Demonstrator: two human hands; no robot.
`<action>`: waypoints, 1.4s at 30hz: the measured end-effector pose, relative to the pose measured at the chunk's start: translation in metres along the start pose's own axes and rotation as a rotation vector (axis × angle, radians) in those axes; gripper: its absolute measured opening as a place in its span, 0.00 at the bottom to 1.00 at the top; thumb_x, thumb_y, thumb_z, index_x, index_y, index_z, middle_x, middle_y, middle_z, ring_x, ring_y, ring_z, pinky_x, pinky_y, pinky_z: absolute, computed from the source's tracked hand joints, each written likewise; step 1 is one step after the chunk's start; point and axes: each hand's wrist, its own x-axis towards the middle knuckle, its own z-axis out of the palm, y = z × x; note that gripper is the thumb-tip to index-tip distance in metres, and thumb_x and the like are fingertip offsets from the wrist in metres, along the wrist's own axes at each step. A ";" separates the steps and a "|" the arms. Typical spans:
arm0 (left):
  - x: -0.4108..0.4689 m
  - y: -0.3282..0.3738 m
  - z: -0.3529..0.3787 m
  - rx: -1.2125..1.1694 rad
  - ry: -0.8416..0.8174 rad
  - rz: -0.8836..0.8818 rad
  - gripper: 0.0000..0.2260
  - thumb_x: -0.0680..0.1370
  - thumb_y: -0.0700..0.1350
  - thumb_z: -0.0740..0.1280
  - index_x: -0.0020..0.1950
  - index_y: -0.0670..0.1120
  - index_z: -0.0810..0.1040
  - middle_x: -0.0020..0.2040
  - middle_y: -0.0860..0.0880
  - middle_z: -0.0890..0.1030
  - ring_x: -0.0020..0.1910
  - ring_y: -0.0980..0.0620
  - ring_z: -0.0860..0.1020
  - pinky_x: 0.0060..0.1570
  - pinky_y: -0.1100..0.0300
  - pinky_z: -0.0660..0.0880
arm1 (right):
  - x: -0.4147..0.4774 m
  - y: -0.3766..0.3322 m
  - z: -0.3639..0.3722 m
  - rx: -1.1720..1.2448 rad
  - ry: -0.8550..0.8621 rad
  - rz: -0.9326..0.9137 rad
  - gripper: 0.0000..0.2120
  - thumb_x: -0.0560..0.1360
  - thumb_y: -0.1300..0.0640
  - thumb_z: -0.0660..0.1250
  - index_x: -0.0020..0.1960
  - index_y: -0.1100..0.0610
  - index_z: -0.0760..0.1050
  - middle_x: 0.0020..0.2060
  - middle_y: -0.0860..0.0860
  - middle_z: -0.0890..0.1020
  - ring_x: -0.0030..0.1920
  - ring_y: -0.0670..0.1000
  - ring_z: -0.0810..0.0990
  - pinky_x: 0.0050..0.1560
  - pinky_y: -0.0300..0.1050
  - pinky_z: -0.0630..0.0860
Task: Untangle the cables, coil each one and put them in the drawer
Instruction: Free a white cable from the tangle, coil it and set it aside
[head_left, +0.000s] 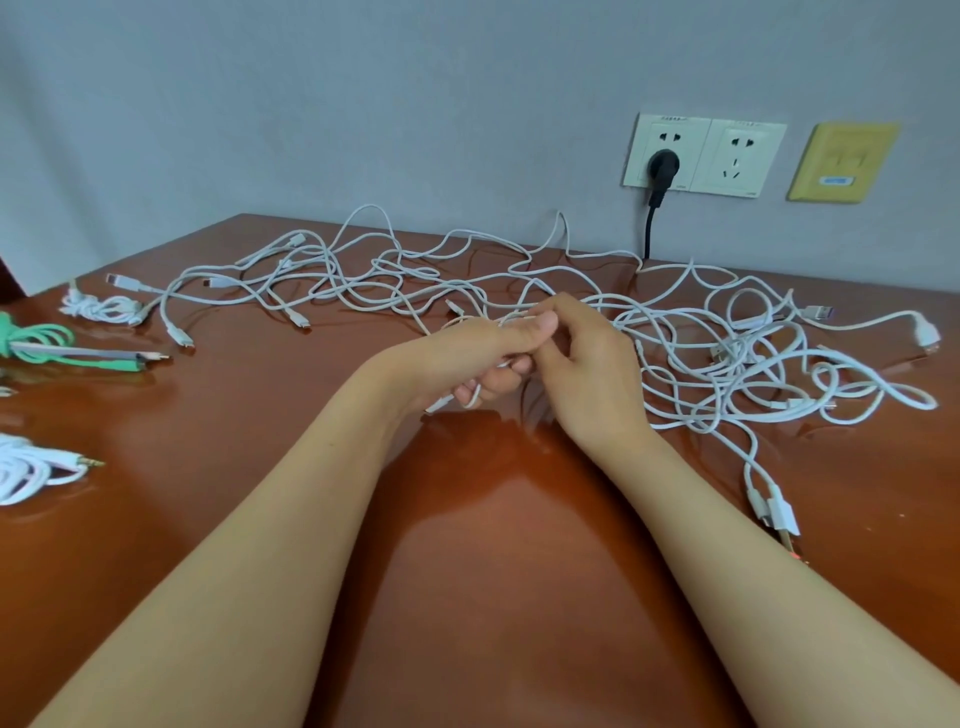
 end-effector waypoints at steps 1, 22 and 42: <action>0.001 -0.001 0.000 -0.049 -0.006 0.014 0.20 0.80 0.58 0.52 0.34 0.47 0.63 0.22 0.55 0.57 0.20 0.59 0.55 0.23 0.66 0.51 | 0.000 -0.001 0.000 0.005 0.005 0.010 0.11 0.72 0.50 0.55 0.44 0.53 0.73 0.38 0.47 0.79 0.41 0.52 0.76 0.45 0.52 0.72; 0.014 -0.007 0.000 0.015 0.424 0.165 0.18 0.83 0.47 0.53 0.35 0.46 0.68 0.15 0.54 0.62 0.13 0.60 0.58 0.18 0.72 0.56 | 0.001 0.001 -0.002 -0.060 0.235 0.043 0.09 0.78 0.56 0.61 0.49 0.56 0.79 0.41 0.53 0.81 0.43 0.57 0.77 0.46 0.48 0.68; 0.011 0.000 0.008 0.341 0.589 0.341 0.10 0.81 0.46 0.58 0.44 0.51 0.77 0.37 0.58 0.77 0.43 0.55 0.74 0.42 0.63 0.64 | 0.001 0.004 0.001 0.078 0.207 0.026 0.06 0.78 0.59 0.62 0.46 0.58 0.76 0.28 0.44 0.73 0.32 0.46 0.69 0.35 0.41 0.61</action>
